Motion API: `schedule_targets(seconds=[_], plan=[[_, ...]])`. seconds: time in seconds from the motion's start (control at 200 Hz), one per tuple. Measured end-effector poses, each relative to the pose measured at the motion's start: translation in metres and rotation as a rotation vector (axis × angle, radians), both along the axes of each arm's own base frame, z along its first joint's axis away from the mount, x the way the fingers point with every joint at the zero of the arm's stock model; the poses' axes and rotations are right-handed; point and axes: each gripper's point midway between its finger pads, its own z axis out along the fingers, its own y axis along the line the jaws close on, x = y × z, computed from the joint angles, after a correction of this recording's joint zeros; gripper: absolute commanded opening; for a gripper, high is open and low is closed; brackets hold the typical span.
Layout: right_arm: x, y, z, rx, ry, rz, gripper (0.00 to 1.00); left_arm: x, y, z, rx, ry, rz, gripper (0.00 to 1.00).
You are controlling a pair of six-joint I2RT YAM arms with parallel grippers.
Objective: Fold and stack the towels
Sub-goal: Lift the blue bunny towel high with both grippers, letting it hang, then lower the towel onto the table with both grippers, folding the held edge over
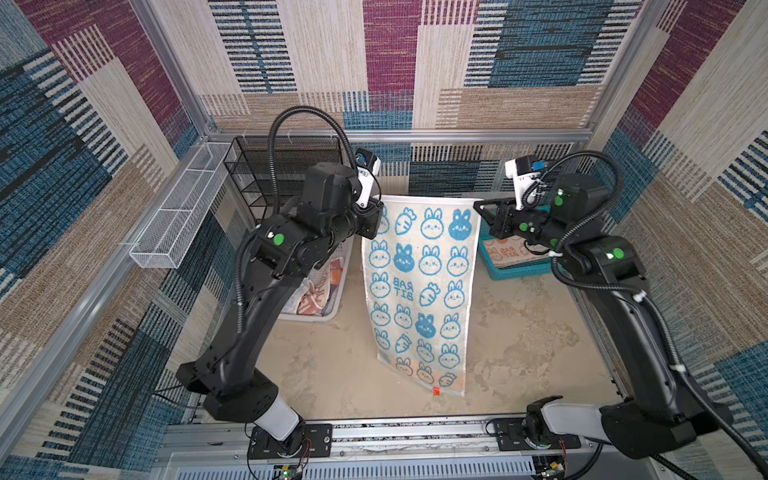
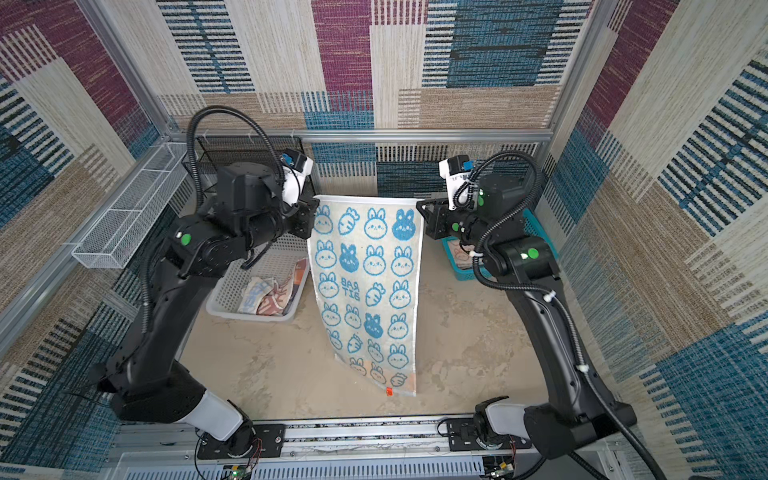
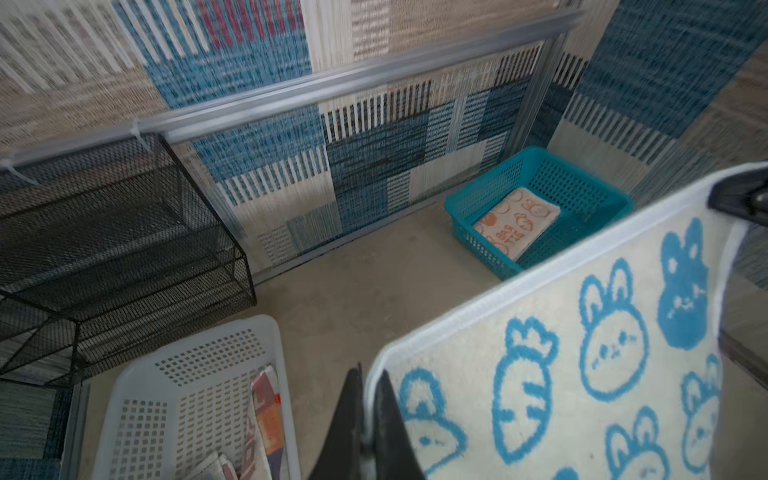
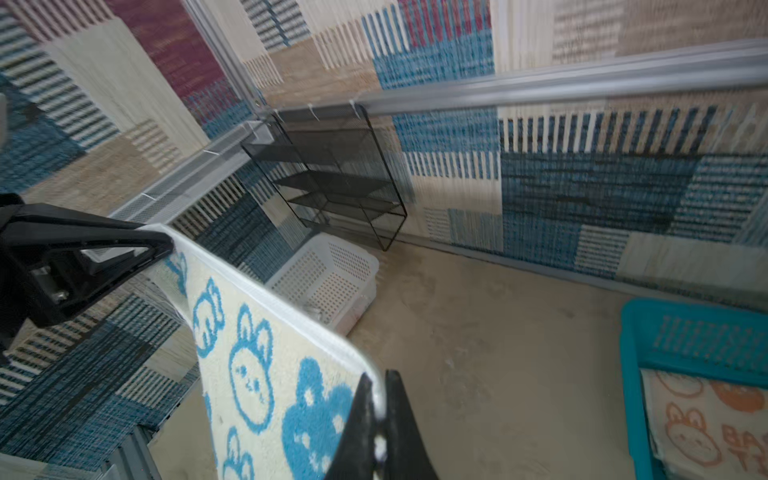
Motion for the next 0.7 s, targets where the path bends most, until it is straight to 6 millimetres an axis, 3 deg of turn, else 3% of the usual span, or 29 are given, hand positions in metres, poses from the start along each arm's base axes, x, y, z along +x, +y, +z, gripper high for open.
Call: schedule_targets(seconds=[0.08,0.2,0.27,0.421,0.541,0.701], plan=[[0.037,-0.006,-0.041,-0.017,0.085,-0.036,0.00,0.037,-0.005,-0.044,0.015,0.082,0.002,0.00],[0.090,-0.013,-0.097,-0.037,0.183,-0.079,0.00,0.098,-0.016,-0.094,0.009,0.153,0.004,0.00],[0.115,-0.019,-0.123,-0.043,0.219,-0.099,0.00,0.132,-0.025,-0.125,0.017,0.189,-0.001,0.00],[0.174,-0.027,-0.169,-0.060,0.259,-0.132,0.00,0.194,-0.040,-0.169,0.020,0.192,0.002,0.00],[0.200,-0.028,-0.204,-0.073,0.298,-0.133,0.00,0.210,-0.041,-0.195,0.021,0.219,-0.002,0.00],[0.193,-0.023,-0.246,-0.068,0.373,-0.102,0.00,0.199,-0.037,-0.237,0.058,0.323,-0.010,0.00]])
